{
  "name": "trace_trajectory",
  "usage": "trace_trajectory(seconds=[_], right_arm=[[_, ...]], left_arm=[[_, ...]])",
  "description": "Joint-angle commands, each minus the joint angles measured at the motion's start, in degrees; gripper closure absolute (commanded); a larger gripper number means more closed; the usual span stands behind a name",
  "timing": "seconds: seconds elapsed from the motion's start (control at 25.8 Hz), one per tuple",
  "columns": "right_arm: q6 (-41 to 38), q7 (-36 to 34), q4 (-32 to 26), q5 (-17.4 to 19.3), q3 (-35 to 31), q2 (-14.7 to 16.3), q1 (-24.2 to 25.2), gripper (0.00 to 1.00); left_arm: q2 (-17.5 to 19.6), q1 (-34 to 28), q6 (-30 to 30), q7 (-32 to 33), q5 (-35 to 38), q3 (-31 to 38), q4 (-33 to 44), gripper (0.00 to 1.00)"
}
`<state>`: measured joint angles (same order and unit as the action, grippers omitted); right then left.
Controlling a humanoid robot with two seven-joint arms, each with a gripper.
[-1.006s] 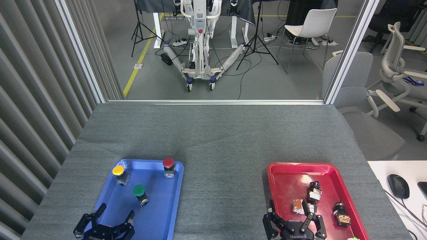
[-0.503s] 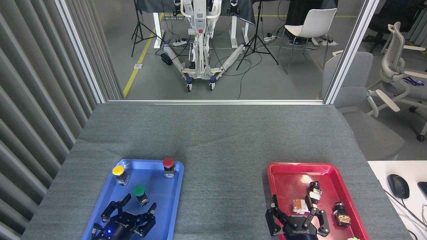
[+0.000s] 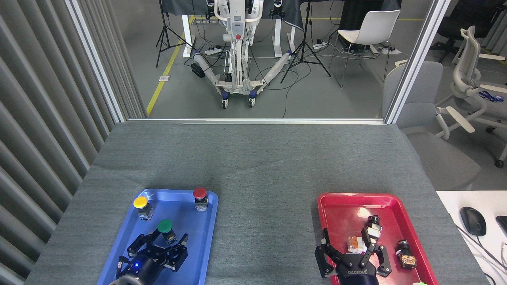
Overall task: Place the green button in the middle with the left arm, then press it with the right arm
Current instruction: 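Carry the green button with the left gripper out of the tray toward the table middle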
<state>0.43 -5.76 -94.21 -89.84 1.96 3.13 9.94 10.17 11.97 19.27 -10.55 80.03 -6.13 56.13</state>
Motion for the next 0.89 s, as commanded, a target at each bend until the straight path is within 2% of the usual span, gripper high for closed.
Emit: trace_trajectory(seconds=[0.0, 0.08, 0.15, 0.23, 0.35, 0.43, 0.54, 0.62, 0.77, 0.85], right_arm=[[0.0, 0.3, 0.0, 2.5, 0.0, 1.6, 0.0, 0.0], [0.0, -0.2, 0.0, 3.4, 0.2, 2.2, 0.1, 0.0], [-0.1, -0.6, 0.0, 3.4, 0.8, 3.4, 0.3, 0.0], [0.0, -0.6, 0.3, 3.4, 0.5, 3.5, 0.3, 0.0], [0.5, -0.4, 1.6, 3.5, 0.3, 3.0, -0.2, 0.0], [0.6, -0.4, 1.9, 3.5, 0.7, 2.3, -1.2, 0.0], [0.6, -0.4, 1.9, 3.4, 0.9, 1.2, -1.5, 0.0], [0.6, -0.3, 1.9, 3.4, 0.9, 1.0, -1.5, 0.0], [0.7, 0.0, 1.9, 3.4, 1.0, 0.4, -1.7, 0.0], [0.7, 0.0, 1.9, 3.4, 1.7, 0.6, -1.7, 0.0]], left_arm=[[0.5, 0.6, 0.4, -0.6, -0.1, -0.1, -1.0, 0.42], [0.8, 0.3, 1.2, -0.9, -0.1, -0.1, -1.2, 0.65], [1.4, 0.1, 3.1, -2.3, -0.1, -0.1, -1.3, 0.83], [2.4, 0.0, 7.4, -4.8, -0.4, 0.0, -1.1, 0.99], [3.2, 0.2, 16.6, -7.9, -0.4, 0.4, 0.5, 1.0], [3.4, 0.3, 19.0, -8.0, -0.2, 0.3, 3.3, 1.0], [1.3, 2.3, 18.8, -7.8, 0.7, -1.5, 5.0, 1.0], [-3.0, 5.5, 18.3, -7.8, 1.0, -6.4, 4.1, 1.0], [-9.1, 11.5, 13.1, -5.8, 8.7, -14.3, -1.9, 1.0], [-11.5, 12.9, 10.5, -4.9, 11.2, -15.1, -5.9, 1.0]])
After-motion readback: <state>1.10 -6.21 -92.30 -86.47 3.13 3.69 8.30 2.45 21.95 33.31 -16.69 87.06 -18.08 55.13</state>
